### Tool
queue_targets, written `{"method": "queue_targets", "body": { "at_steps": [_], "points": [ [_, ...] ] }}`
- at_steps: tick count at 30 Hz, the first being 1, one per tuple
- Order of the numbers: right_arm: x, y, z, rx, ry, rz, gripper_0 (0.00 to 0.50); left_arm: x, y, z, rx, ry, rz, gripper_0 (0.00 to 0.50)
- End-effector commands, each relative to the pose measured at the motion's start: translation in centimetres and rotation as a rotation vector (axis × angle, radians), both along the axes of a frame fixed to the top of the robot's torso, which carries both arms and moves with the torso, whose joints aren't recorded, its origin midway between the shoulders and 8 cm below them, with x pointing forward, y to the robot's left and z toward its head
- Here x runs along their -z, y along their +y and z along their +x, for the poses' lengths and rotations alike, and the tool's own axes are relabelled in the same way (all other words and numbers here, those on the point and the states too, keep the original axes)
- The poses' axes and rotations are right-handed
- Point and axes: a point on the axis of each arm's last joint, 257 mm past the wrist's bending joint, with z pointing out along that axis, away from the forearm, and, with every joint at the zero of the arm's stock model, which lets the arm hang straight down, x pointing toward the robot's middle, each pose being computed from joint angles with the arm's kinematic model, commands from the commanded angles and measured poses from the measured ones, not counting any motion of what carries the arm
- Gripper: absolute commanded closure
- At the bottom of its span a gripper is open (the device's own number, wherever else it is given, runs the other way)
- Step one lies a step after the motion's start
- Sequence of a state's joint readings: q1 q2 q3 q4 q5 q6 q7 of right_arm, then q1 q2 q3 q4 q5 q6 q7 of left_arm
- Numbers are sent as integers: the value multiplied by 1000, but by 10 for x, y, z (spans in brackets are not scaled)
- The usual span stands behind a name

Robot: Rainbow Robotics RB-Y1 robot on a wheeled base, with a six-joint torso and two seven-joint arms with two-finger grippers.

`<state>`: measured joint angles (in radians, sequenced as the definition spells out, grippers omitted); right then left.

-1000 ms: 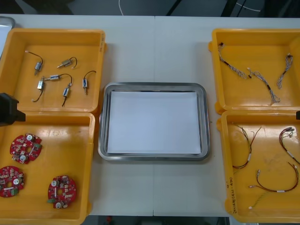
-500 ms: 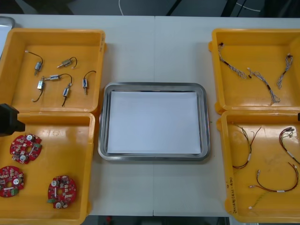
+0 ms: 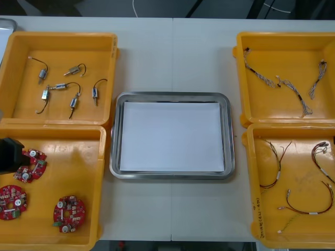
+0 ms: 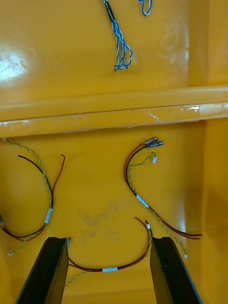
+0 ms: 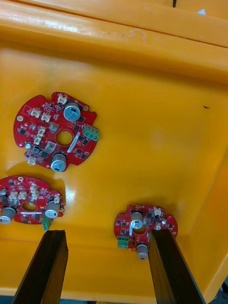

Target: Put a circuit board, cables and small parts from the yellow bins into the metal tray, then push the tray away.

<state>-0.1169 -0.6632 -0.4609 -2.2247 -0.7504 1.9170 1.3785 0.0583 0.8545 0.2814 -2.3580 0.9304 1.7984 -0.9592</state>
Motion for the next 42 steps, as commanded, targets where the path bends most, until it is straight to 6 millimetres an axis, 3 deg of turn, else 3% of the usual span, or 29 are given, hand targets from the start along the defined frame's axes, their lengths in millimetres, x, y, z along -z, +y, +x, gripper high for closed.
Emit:
{"method": "queue_targets", "body": {
  "at_steps": [1, 11, 18, 29, 42],
  "points": [
    [7, -21, -7, -77, 55, -83, 0, 5, 6, -7, 65, -53, 40, 0],
    [27, -45, -20, -147, 129, -178, 0, 27, 13, -18, 77, -94, 37, 0],
    [47, -47, -34, -161, 185, -176, 0, 41, 18, -29, 85, -98, 43, 0],
    [64, -51, -10, -184, 130, -158, 0, 60, 32, -45, 96, -87, 82, 0],
    [97, -52, 7, -243, 136, -195, 0, 90, 39, -41, 96, -91, 82, 0]
  ]
}}
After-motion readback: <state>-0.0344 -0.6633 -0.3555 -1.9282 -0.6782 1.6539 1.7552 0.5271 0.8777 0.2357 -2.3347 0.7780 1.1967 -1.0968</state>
